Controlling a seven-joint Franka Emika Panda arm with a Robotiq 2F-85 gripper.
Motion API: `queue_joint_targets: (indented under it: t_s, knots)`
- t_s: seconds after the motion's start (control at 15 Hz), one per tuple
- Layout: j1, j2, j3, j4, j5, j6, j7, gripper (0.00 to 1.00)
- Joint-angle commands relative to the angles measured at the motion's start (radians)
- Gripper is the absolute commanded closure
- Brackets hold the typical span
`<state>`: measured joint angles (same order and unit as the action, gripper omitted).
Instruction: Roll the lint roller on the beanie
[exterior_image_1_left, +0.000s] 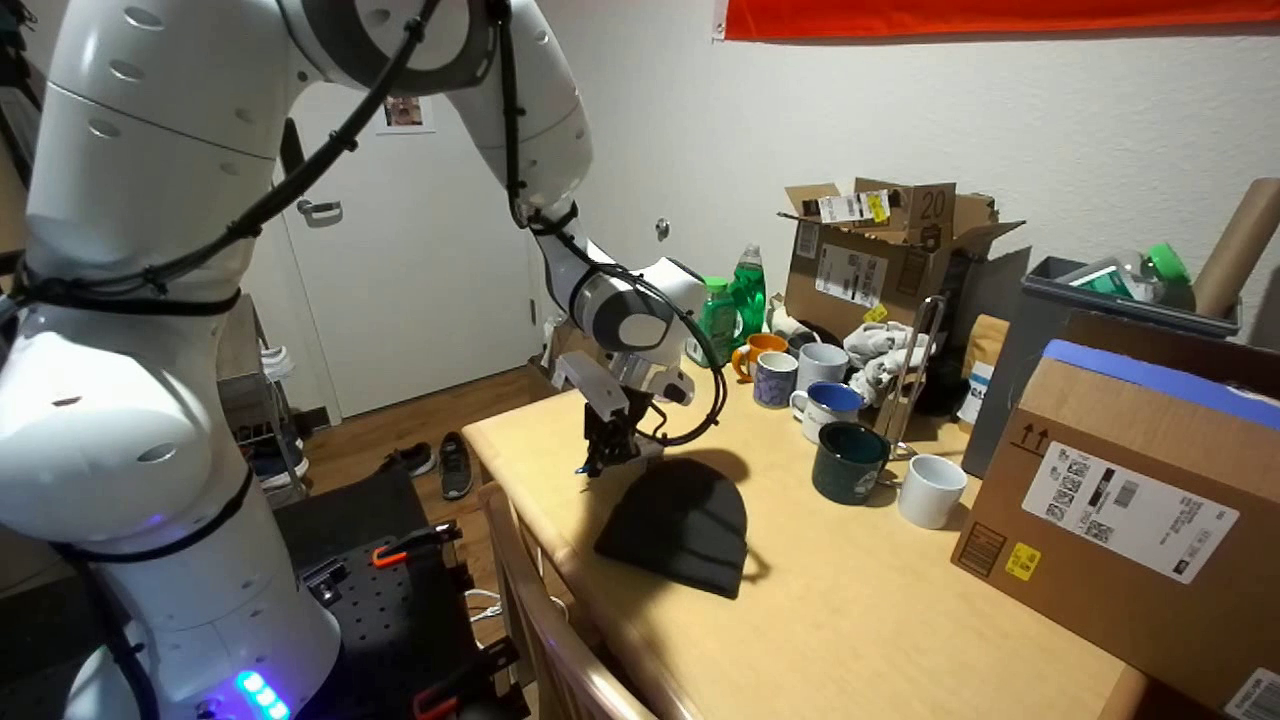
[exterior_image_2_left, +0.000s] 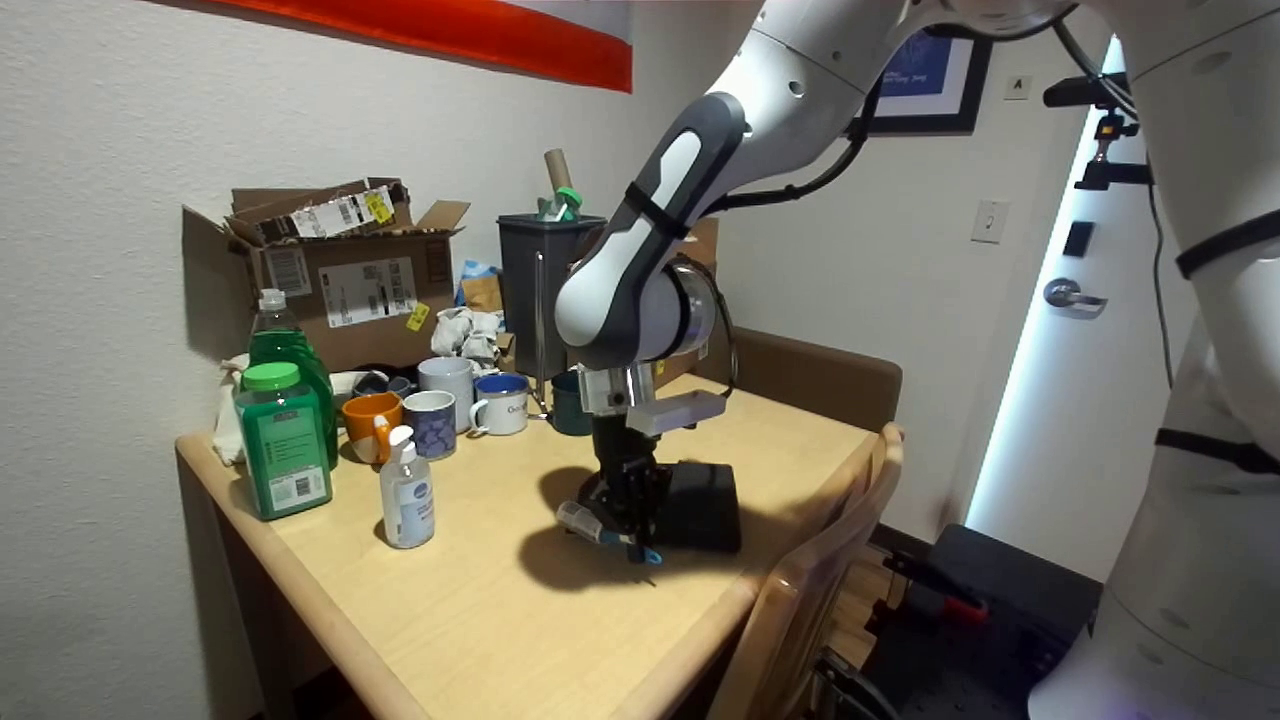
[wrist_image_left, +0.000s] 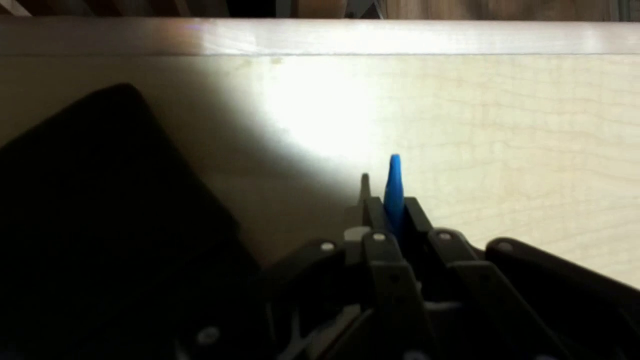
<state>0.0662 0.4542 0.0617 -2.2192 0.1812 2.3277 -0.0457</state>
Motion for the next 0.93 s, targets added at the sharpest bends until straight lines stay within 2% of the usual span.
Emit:
queue_joint_targets:
  t_s: [0.0,0.27,0.87]
  knots:
    - [0.027,-0.013,0.013,-0.001,-0.035,0.001,0.054,0.97]
    - [0.029,-0.013,0.009,0.003,-0.035,0.002,0.062,0.97]
    - [-0.054,-0.012,-0.01,-0.005,0.008,0.0,0.032,0.97]
